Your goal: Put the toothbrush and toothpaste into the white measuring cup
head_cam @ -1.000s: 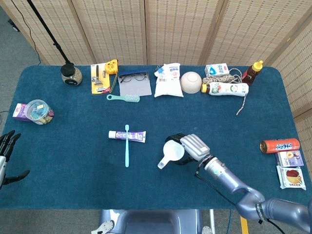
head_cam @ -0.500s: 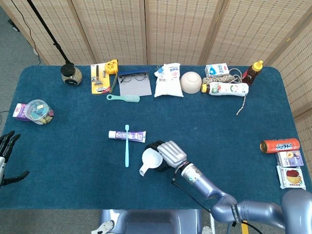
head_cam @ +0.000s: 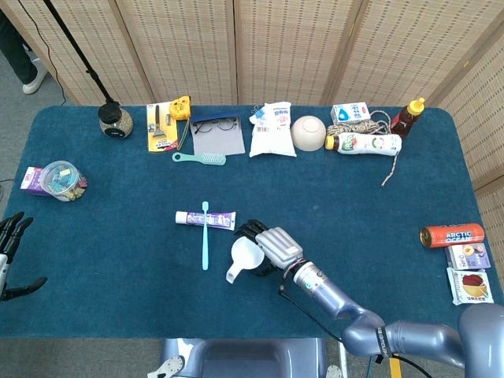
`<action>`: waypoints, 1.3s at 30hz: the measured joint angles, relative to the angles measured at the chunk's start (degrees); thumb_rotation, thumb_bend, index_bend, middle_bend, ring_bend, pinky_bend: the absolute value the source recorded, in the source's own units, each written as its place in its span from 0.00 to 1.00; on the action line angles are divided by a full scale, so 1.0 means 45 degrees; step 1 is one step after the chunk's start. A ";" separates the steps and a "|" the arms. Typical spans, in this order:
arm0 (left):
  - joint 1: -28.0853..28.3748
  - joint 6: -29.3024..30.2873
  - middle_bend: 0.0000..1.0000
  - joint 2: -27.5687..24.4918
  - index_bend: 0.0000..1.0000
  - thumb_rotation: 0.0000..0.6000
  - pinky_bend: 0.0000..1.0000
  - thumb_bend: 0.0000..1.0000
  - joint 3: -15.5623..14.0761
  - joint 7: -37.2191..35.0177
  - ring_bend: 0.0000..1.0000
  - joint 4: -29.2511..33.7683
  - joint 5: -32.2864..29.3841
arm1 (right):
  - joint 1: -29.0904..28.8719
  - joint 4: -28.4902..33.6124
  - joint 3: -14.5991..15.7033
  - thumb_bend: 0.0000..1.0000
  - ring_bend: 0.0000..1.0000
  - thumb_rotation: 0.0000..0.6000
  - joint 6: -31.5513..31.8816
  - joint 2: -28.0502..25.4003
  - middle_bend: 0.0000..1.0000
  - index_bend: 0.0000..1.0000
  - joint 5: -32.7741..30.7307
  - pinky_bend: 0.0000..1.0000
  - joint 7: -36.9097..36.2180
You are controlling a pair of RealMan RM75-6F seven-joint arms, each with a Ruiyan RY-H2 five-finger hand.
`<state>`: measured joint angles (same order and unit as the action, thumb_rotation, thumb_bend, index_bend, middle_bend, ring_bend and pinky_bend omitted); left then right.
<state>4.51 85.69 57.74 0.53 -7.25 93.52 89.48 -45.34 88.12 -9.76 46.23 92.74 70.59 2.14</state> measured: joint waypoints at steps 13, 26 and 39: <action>-0.0217 0.0340 0.00 -0.0048 0.00 1.00 0.00 0.03 -0.0133 -0.0184 0.00 -0.0045 0.0175 | 0.0031 0.1407 0.0036 0.43 0.00 1.00 0.0100 -0.0918 0.00 0.03 -0.0188 0.21 0.0378; -0.0356 0.0510 0.00 -0.0062 0.00 1.00 0.00 0.03 -0.0117 -0.0452 0.00 -0.0223 0.0071 | 0.0153 0.2733 -0.0051 0.42 0.00 1.00 0.0679 -0.1809 0.00 0.01 -0.0231 0.08 0.0918; -0.0415 0.0576 0.00 -0.0052 0.00 1.00 0.00 0.03 0.0188 -0.0661 0.00 -0.0264 -0.0447 | 0.1891 0.3365 0.0064 0.12 0.00 1.00 0.3404 -0.5135 0.00 0.01 0.2060 0.02 -0.0309</action>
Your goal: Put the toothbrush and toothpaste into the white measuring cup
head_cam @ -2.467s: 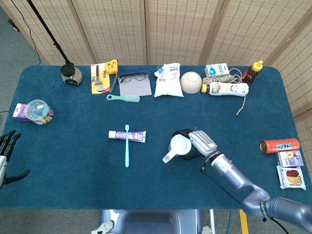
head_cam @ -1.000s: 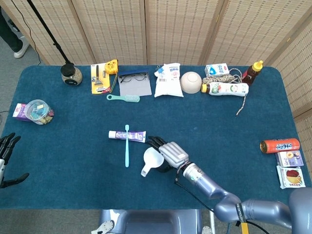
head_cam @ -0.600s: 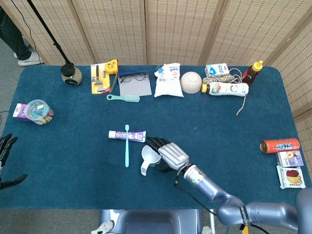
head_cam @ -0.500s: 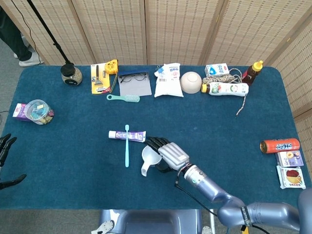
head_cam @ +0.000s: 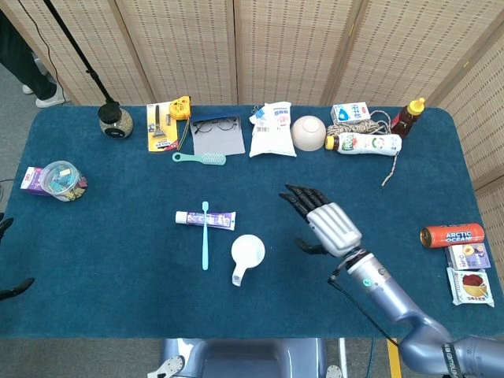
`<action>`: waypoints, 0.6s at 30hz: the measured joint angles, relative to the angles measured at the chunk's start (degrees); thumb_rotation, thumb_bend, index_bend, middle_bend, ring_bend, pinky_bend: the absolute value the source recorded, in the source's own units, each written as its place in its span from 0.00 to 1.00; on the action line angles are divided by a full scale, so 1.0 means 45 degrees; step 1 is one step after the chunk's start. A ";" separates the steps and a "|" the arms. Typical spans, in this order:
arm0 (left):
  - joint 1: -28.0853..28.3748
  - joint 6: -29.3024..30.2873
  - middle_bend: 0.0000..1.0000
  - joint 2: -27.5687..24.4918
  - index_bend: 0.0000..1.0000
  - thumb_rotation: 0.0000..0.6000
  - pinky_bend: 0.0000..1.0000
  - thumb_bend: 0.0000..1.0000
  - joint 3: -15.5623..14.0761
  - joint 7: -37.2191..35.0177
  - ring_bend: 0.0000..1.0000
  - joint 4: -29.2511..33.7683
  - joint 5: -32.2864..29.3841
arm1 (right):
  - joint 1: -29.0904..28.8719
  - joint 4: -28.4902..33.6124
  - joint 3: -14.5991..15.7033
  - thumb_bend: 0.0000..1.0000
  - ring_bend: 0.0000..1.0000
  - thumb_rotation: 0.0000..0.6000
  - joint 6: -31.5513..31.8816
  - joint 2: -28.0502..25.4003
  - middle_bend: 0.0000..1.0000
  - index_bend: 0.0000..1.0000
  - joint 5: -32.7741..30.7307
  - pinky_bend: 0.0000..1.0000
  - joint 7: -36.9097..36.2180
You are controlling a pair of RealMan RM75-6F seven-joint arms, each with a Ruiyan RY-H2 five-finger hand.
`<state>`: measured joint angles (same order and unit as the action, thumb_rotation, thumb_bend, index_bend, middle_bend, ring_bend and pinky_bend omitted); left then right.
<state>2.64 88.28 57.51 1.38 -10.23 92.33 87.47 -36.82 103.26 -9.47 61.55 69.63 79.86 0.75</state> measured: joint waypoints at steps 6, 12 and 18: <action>0.0595 -0.0604 0.00 0.0673 0.00 1.00 0.00 0.03 0.0368 0.0499 0.00 -0.0502 -0.0322 | 0.2225 -0.2096 0.1217 0.00 0.00 1.00 0.3093 -0.0718 0.00 0.00 0.2114 0.00 -0.1515; 0.1440 -0.0845 0.00 0.1268 0.00 1.00 0.00 0.04 0.0460 0.0376 0.00 -0.1811 0.0840 | 0.4635 -0.4329 0.2180 0.00 0.00 1.00 0.5518 -0.0637 0.00 0.00 0.2481 0.00 -0.2528; 0.2668 -0.1011 0.00 0.1675 0.00 1.00 0.00 0.04 0.0393 0.0095 0.00 -0.3102 0.2752 | 0.5925 -0.5578 0.2624 0.00 0.00 1.00 0.7102 -0.0100 0.00 0.00 0.2891 0.00 -0.2791</action>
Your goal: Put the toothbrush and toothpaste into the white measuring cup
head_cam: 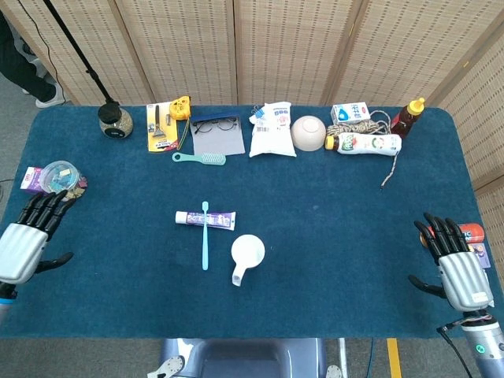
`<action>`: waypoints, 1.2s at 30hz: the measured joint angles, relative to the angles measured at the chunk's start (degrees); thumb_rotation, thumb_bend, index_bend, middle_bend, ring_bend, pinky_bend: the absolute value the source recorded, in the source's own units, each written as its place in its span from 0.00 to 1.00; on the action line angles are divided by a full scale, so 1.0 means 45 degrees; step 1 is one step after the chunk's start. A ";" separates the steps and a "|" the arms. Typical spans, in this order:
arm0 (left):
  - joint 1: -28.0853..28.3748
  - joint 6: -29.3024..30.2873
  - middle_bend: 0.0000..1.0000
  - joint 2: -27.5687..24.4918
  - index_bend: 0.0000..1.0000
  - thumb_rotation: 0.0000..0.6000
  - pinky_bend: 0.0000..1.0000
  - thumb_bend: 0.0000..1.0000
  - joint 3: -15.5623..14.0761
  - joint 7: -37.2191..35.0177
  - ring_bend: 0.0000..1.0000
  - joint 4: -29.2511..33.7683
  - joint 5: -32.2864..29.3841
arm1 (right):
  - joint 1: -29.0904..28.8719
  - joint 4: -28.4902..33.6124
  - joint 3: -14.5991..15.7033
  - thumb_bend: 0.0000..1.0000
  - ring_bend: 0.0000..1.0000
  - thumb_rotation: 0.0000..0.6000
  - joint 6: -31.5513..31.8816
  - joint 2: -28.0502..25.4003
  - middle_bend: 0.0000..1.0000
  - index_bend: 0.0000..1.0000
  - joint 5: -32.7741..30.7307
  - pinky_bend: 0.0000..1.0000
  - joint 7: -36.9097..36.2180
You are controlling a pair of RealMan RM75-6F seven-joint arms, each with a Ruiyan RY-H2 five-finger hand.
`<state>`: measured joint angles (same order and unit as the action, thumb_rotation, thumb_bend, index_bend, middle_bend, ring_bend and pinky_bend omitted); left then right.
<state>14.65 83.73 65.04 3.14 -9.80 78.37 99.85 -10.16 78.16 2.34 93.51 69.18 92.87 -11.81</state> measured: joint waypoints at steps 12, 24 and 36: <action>0.3144 -0.0502 0.00 0.2335 0.01 1.00 0.00 0.33 -0.0293 0.0070 0.00 -0.4191 0.3095 | 0.0261 -0.0718 -0.0388 0.00 0.00 1.00 -0.0101 0.0136 0.00 0.00 -0.0147 0.00 -0.1190; 0.6057 -0.2001 0.00 0.5714 0.19 1.00 0.00 0.38 -0.0993 0.0319 0.00 -0.8365 0.4003 | 0.0176 -0.0851 -0.0635 0.00 0.00 1.00 -0.0890 0.0350 0.00 0.00 -0.0457 0.00 -0.1014; 0.7444 -0.2783 0.00 0.7203 0.21 1.00 0.00 0.46 -0.1933 0.0808 0.00 -0.9883 0.3893 | 0.0101 -0.0707 -0.0684 0.00 0.00 1.00 -0.1534 0.0241 0.00 0.00 -0.0543 0.00 -0.1785</action>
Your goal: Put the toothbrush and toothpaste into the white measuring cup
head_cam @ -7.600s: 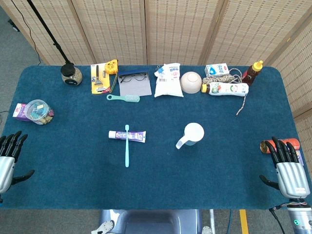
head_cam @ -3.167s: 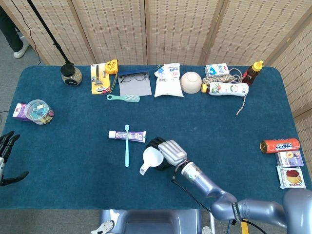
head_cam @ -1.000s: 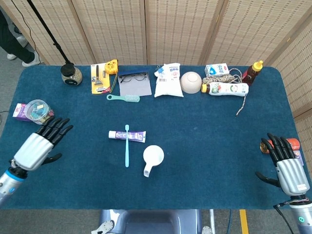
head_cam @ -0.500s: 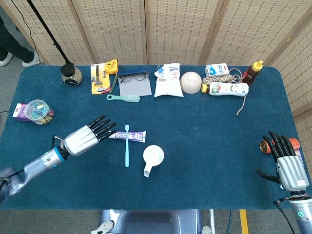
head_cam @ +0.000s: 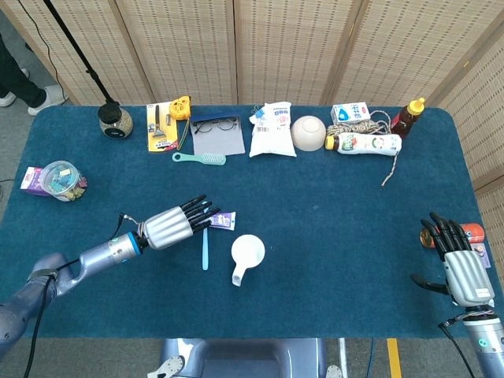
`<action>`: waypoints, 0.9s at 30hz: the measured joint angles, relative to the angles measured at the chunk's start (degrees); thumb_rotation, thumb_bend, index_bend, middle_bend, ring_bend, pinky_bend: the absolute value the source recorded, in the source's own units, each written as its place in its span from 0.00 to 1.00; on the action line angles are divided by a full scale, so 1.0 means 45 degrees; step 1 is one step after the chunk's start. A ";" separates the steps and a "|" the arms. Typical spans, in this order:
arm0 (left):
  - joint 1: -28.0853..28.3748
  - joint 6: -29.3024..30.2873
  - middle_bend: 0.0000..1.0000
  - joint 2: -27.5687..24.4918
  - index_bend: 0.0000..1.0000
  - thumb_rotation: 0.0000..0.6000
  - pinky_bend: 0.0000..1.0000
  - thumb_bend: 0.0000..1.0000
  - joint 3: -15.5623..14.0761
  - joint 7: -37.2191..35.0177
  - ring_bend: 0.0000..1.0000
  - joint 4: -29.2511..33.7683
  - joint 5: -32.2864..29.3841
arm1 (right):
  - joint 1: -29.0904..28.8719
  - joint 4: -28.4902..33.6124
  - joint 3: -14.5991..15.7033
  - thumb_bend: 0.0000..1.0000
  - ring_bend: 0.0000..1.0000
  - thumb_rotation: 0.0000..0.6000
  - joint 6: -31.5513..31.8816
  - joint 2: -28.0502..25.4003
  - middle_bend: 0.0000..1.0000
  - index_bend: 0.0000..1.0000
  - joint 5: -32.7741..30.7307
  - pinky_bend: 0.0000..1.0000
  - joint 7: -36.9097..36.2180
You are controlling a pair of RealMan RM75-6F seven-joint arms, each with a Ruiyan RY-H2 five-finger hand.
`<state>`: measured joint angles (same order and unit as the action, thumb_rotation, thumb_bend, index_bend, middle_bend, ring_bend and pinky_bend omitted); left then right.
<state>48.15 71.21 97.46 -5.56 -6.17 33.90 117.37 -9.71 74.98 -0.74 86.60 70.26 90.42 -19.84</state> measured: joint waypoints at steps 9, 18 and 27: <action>0.0309 -0.0093 0.00 0.0369 0.21 1.00 0.00 0.47 -0.0509 0.0201 0.00 -0.0247 -0.0251 | 0.0059 -0.0041 -0.0147 0.00 0.00 1.00 0.0021 -0.0007 0.00 0.00 -0.0040 0.00 -0.0114; 0.0322 0.0029 0.00 0.0754 0.25 1.00 0.00 0.47 -0.0867 0.0544 0.00 -0.0518 -0.0551 | 0.0105 0.0015 -0.0199 0.00 0.00 1.00 0.0076 -0.0035 0.00 0.00 0.0064 0.00 -0.0255; 0.0344 0.0073 0.00 0.1133 0.27 1.00 0.00 0.48 -0.1030 0.0614 0.00 -0.0752 -0.0873 | 0.0143 -0.0003 -0.0253 0.00 0.00 1.00 0.0144 -0.0005 0.00 0.00 0.0133 0.00 -0.0193</action>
<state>49.69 71.54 102.56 -10.19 -3.40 30.51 113.44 -9.06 74.97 -1.88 87.25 70.24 91.02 -20.71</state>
